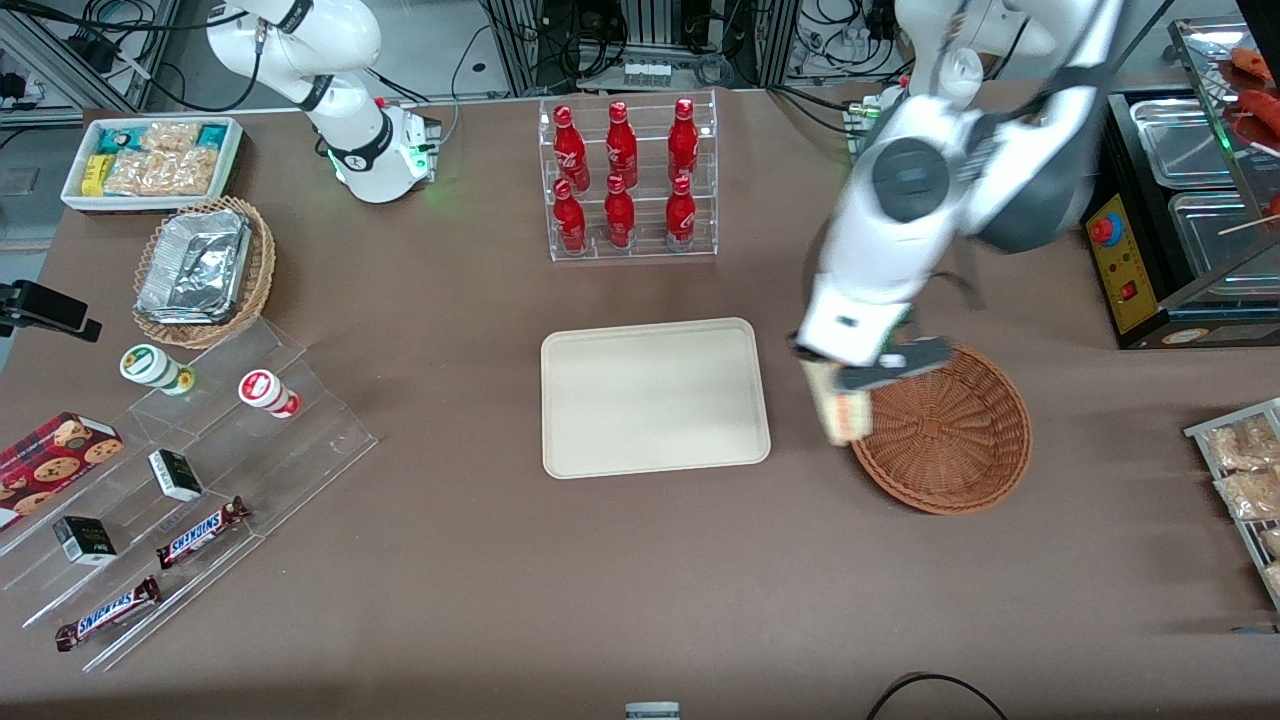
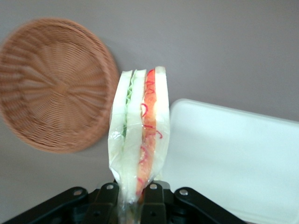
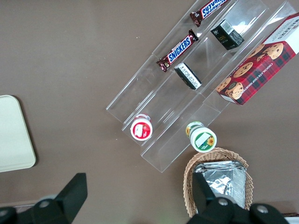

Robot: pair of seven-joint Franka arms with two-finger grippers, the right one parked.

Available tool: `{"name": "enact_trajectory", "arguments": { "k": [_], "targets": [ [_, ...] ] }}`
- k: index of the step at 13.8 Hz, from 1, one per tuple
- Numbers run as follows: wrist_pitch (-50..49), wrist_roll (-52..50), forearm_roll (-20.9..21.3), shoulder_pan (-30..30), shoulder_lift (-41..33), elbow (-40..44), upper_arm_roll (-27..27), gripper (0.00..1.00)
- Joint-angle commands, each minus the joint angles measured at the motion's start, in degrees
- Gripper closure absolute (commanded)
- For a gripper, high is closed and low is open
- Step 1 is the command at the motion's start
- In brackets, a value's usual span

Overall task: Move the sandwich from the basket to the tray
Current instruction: 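Lift the sandwich and carry it over the cream tray, then lower the sandwich onto the tray and open the left gripper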

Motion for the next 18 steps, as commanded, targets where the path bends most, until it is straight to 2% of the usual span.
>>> {"name": "enact_trajectory", "arguments": {
  "k": [1, 6, 8, 15, 16, 17, 18],
  "targets": [
    [1.8, -2.8, -1.7, -5.1, 8.0, 6.8, 0.7, 1.0],
    [2.8, -8.5, -0.7, -14.2, 22.4, 18.5, 1.0, 1.0],
    [7.4, -9.0, 1.4, -15.9, 25.0, 18.2, 1.0, 1.0],
    [10.8, -10.7, 1.8, -19.0, 30.8, 18.1, 1.3, 1.0],
    [10.9, -10.7, 1.8, -19.0, 30.9, 18.0, 1.3, 0.58],
    [10.9, -10.2, 2.0, -19.0, 30.8, 18.0, 1.3, 0.01],
    [10.9, -10.4, 2.7, -18.9, 30.5, 18.0, 1.3, 0.0]
  ]
}}
